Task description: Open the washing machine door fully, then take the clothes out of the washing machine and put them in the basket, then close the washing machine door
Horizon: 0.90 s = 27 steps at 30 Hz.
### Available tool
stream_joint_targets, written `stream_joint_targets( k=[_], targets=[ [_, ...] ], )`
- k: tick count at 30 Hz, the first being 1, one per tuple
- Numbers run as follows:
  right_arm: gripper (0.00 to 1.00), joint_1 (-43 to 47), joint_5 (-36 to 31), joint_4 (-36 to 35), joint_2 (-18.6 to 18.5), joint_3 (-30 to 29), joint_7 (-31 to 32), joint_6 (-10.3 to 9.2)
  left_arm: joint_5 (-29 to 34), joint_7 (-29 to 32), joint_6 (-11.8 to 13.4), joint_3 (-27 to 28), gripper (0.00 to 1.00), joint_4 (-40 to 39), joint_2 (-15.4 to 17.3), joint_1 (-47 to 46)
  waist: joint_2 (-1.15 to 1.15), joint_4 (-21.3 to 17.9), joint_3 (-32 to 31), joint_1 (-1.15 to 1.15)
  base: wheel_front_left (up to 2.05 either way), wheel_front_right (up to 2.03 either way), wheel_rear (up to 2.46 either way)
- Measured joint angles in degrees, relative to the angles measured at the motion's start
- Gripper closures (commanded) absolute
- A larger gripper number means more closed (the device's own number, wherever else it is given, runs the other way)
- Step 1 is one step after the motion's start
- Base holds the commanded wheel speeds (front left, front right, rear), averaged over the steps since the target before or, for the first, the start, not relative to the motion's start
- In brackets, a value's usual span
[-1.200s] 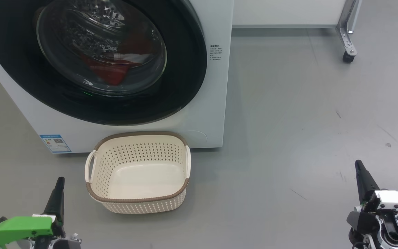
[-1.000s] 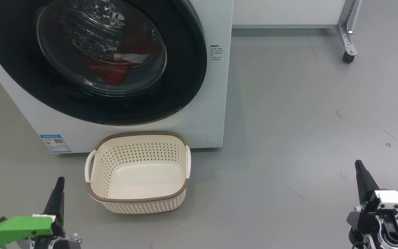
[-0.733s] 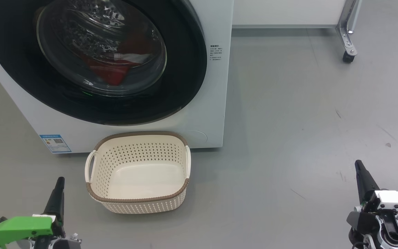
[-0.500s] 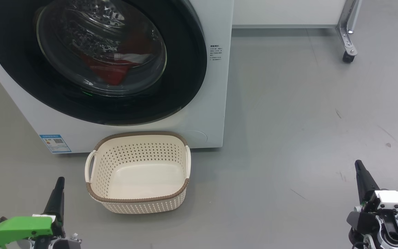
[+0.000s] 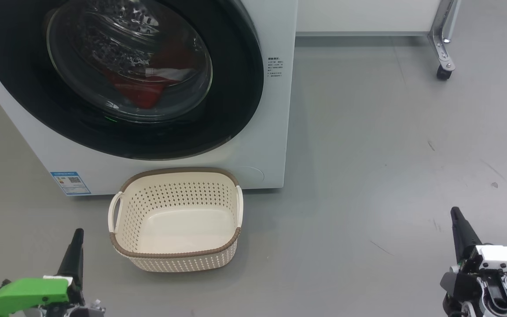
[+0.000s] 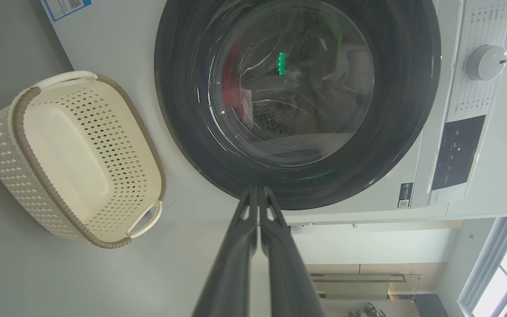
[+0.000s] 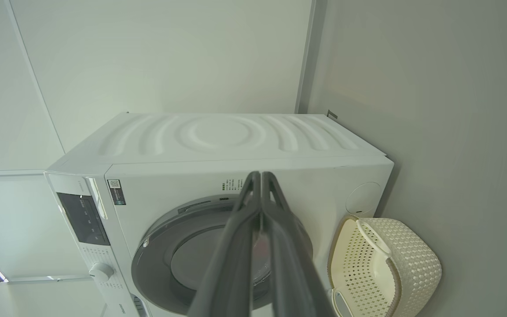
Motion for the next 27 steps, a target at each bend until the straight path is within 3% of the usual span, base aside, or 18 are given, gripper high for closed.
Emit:
stream_joint_targets(
  k=[1,4,5,27],
  targets=[
    [1.0,0.2,0.0,0.4,0.1,0.0,0.0,-0.02,0.0,0.0,0.0,-0.1,1.0,0.5,-0.1,0.2,0.0,0.0,0.0,0.0,0.0,0.0,0.0],
    [1.0,2.0,0.0,2.3,1.1,0.2,0.0,-0.04,0.0,0.0,0.0,-0.3,1.0,2.4,-0.8,1.6,0.0,0.0,0.0,0.0,0.0,0.0,0.0],
    [0.0,2.7,0.0,2.9,1.5,0.2,0.0,-0.04,0.0,0.0,0.0,-0.4,0.0,3.0,-1.2,2.3,0.0,0.0,0.0,0.0,0.0,0.0,0.0],
    [0.0,4.1,-3.7,-0.3,1.8,1.5,-3.9,-0.04,1.0,-4.0,0.0,-3.2,0.0,2.1,-1.6,3.5,0.0,0.4,0.0,0.0,0.0,0.0,0.0]
  ],
)
